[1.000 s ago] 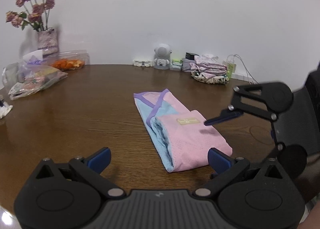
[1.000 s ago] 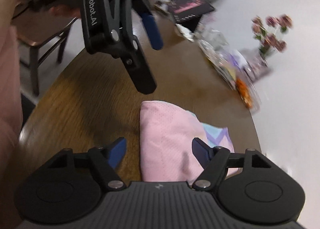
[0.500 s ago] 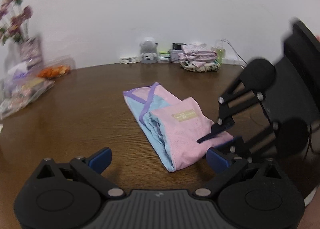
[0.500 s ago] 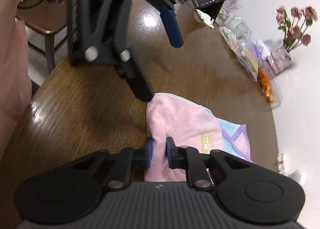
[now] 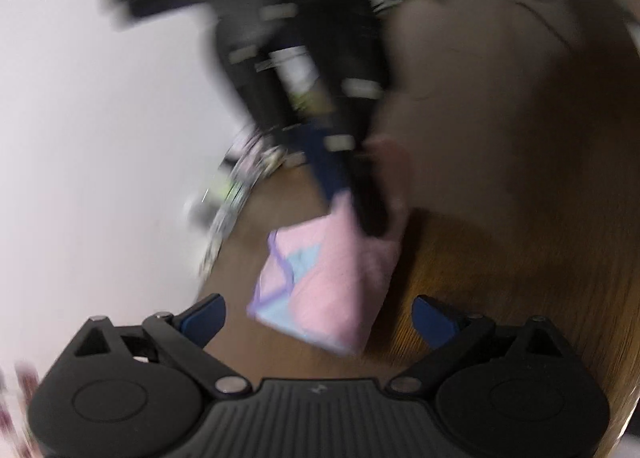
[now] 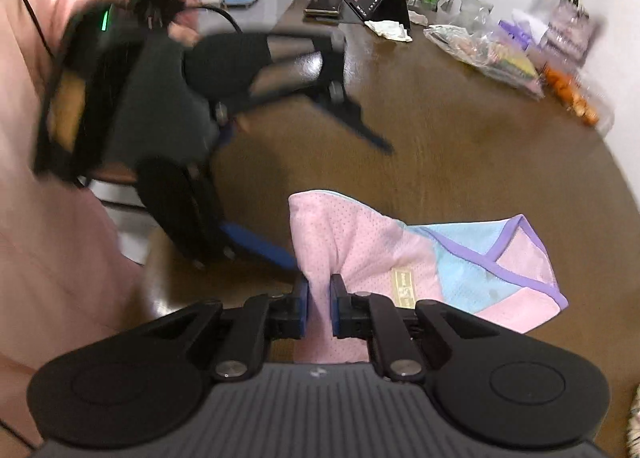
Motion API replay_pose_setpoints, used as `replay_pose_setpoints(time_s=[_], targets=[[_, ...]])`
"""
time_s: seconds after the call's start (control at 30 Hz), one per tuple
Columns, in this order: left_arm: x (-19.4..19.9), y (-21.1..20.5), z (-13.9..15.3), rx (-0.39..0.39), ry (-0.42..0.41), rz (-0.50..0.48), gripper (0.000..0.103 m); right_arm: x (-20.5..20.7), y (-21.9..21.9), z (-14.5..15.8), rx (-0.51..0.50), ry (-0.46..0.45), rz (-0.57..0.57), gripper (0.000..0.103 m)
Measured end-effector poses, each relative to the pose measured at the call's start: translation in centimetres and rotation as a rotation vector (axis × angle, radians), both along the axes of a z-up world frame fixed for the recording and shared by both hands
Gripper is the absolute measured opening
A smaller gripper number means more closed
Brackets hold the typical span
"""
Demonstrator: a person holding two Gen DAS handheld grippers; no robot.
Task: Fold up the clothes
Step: 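Grasp the pink bundle edge with the right gripper while the left gripper grasps beside it, then lift the bundle edge with both grippers and fold it over again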
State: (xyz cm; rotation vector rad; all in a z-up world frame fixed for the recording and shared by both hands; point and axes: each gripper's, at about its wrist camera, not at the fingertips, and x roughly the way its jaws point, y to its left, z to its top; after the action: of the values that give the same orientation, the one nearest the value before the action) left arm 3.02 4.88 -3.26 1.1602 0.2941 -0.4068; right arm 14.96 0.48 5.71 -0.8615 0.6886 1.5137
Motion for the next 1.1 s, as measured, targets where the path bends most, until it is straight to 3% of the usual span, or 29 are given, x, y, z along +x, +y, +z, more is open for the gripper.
replay_pose_setpoints(time_s=[0.1,0.17,0.2,0.23,0.27,0.37,0.4,0.47,0.53,0.63,0.77,0.83,0.87,0.93,1.0,1.1], targets=[[-0.1,-0.3,-0.1,0.045,-0.009,-0.101,0.09,0.0,-0.3,0.8,0.006,0.059,0.008,0.01],[0.0,-0.3,0.2,0.053,0.018,-0.141,0.057,-0.1,-0.6,1.1,0.007,0.092,0.01,0.01],[0.2,-0.1,0.5,0.038,0.061,-0.153,0.047,-0.3,-0.7,1.1,0.006,0.098,0.008,0.01],[0.3,0.0,0.9,0.023,0.104,-0.165,0.03,-0.4,-0.9,1.1,0.006,0.105,0.005,0.01],[0.4,0.1,1.1,0.011,0.137,-0.175,0.025,-0.5,-1.1,1.1,0.007,0.109,0.001,0.01],[0.4,0.5,1.7,-0.016,0.21,-0.2,0.021,-0.6,-1.7,1.1,0.028,0.121,-0.026,0.011],[0.5,0.6,2.0,-0.027,0.239,-0.203,0.02,-0.7,-2.0,1.1,0.038,0.121,-0.038,0.017],[0.9,0.9,2.6,-0.053,0.296,-0.2,0.019,-1.4,-2.9,1.1,0.066,0.088,-0.06,0.032],[1.4,1.4,3.4,-0.101,0.357,-0.196,0.019,-2.9,-4.3,1.2,0.105,0.004,-0.07,0.068],[2.2,1.9,4.7,-0.181,0.459,-0.181,0.019,-5.5,-6.1,-0.2,0.123,-0.198,-0.07,0.076],[2.9,2.2,6.1,-0.241,0.589,-0.164,0.019,-7.2,-6.0,-4.3,0.096,-0.417,-0.054,0.076],[3.2,2.4,6.8,-0.266,0.655,-0.157,0.019,-7.4,-5.7,-5.7,0.104,-0.468,-0.033,0.069],[3.4,2.6,7.1,-0.283,0.689,-0.154,0.019,-7.0,-5.5,-5.7,0.118,-0.434,-0.033,0.065],[4.4,2.9,8.1,-0.326,0.772,-0.153,0.019,-6.4,-5.1,-5.6,0.144,-0.364,-0.035,0.034],[5.9,3.2,8.9,-0.36,0.854,-0.137,0.02,-5.3,-4.9,-5.1,0.152,-0.246,-0.045,0.02],[8.5,4.1,8.8,-0.428,0.96,-0.071,0.027,-2.8,-4.7,-4.8,0.164,-0.03,-0.09,0.014]])
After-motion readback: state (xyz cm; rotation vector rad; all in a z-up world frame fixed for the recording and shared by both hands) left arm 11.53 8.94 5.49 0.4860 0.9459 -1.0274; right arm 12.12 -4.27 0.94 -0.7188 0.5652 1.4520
